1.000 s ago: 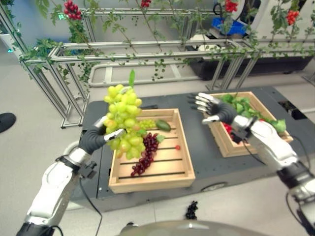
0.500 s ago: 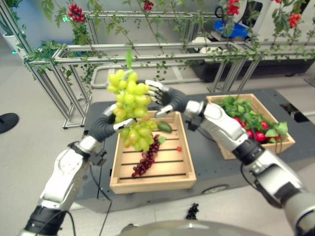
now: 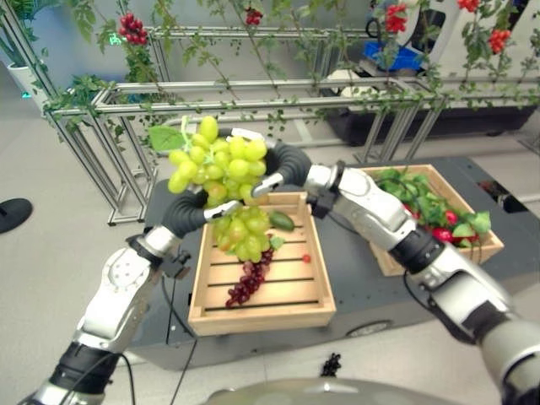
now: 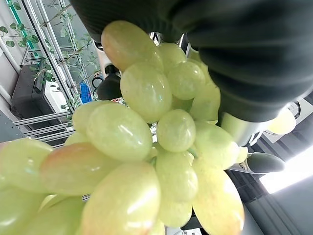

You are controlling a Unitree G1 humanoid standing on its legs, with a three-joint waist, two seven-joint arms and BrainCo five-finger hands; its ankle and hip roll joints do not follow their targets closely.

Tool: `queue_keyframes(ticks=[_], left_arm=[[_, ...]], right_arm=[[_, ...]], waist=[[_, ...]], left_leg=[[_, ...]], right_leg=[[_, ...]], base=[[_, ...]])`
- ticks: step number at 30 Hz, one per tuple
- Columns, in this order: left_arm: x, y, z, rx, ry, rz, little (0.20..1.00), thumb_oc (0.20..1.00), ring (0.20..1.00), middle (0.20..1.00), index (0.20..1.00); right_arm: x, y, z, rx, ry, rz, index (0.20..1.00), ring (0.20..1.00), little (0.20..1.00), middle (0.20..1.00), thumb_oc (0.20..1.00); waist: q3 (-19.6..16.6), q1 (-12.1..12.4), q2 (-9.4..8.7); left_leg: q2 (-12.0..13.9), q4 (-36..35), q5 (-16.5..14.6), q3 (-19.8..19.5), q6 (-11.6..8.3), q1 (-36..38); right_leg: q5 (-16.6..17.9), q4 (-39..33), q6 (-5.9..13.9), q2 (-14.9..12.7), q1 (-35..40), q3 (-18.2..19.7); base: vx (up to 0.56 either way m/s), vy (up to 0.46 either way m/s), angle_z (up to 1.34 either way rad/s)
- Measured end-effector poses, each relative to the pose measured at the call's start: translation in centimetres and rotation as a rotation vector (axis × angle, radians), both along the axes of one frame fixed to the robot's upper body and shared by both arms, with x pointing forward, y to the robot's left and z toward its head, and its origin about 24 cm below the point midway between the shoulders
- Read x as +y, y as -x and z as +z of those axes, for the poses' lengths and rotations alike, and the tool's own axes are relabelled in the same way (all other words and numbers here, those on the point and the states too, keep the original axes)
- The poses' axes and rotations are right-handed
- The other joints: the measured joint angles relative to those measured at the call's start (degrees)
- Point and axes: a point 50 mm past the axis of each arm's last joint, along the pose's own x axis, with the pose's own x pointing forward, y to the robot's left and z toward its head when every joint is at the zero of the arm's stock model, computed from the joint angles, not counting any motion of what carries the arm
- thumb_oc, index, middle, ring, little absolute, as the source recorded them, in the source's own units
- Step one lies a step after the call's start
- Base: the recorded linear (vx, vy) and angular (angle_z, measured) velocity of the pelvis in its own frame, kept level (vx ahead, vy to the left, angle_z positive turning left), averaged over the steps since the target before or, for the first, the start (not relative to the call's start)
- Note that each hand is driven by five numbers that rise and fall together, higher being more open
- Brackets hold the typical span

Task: Pick up the fruits from the basket on one side to the basket on the other side

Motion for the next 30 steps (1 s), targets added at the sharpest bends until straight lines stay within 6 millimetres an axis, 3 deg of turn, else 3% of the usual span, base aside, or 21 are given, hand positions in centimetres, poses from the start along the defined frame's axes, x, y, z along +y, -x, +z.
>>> queue_keyframes(ticks=[6, 7, 8, 9, 30], left_arm=[[0.0, 0.0, 0.0, 0.000, -0.002, -0.002, 0.200, 0.200, 0.200, 0.200, 0.200], [0.0, 0.0, 0.0, 0.000, -0.002, -0.002, 0.200, 0.200, 0.200, 0.200, 0.200], [0.0, 0.0, 0.0, 0.000, -0.002, -0.003, 0.200, 0.200, 0.200, 0.200, 0.200], [0.0, 0.0, 0.0, 0.000, -0.002, -0.003, 0.200, 0.200, 0.200, 0.200, 0.200], [-1.1, 0.3, -0.5, 0.000, -0.042, -0.058, 0.200, 0.200, 0.200, 0.200, 0.200]], right_arm=[[0.0, 0.0, 0.0, 0.001, 0.002, 0.003, 1.000, 1.000, 1.000, 1.000, 1.000], [0.0, 0.0, 0.0, 0.001, 0.003, 0.003, 0.853, 0.853, 0.853, 0.853, 0.853], [0.0, 0.0, 0.0, 0.002, 0.002, 0.004, 0.316, 0.316, 0.316, 0.316, 0.316], [0.1, 0.0, 0.0, 0.002, 0.000, 0.006, 0.200, 0.200, 0.200, 0.200, 0.200], [0.6, 0.0, -0.3, 0.026, -0.019, 0.008, 0.200, 0.200, 0.200, 0.200, 0.200]], waist=[[-0.2, 0.0, 0.13], [-0.2, -0.1, 0.13], [-0.2, -0.1, 0.13], [-0.2, -0.1, 0.14], [-0.3, -0.2, 0.14]], left_leg=[[0.0, -0.1, 0.0, 0.5, 0.00, 0.5], [0.0, -0.1, 0.0, 0.5, 0.00, 0.7], [0.0, -0.2, 0.0, 0.5, 0.00, 0.7], [0.0, -0.2, 0.0, 0.5, -0.01, 0.7], [0.0, -0.2, 0.0, 0.6, -0.01, 0.8]], right_leg=[[0.0, 0.0, -0.01, 0.0, 0.1, 0.5], [0.0, 0.0, -0.01, 0.0, 0.2, 0.5], [0.0, 0.0, -0.01, 0.0, 0.3, 0.5], [0.0, 0.0, -0.01, 0.0, 0.3, 0.5], [0.0, 0.0, -0.03, 0.0, 0.1, 0.9]], base=[[-0.01, -0.002, -0.04], [0.00, 0.000, 0.00], [0.00, 0.000, 0.00], [0.00, 0.000, 0.00], [0.00, 0.000, 0.00]])
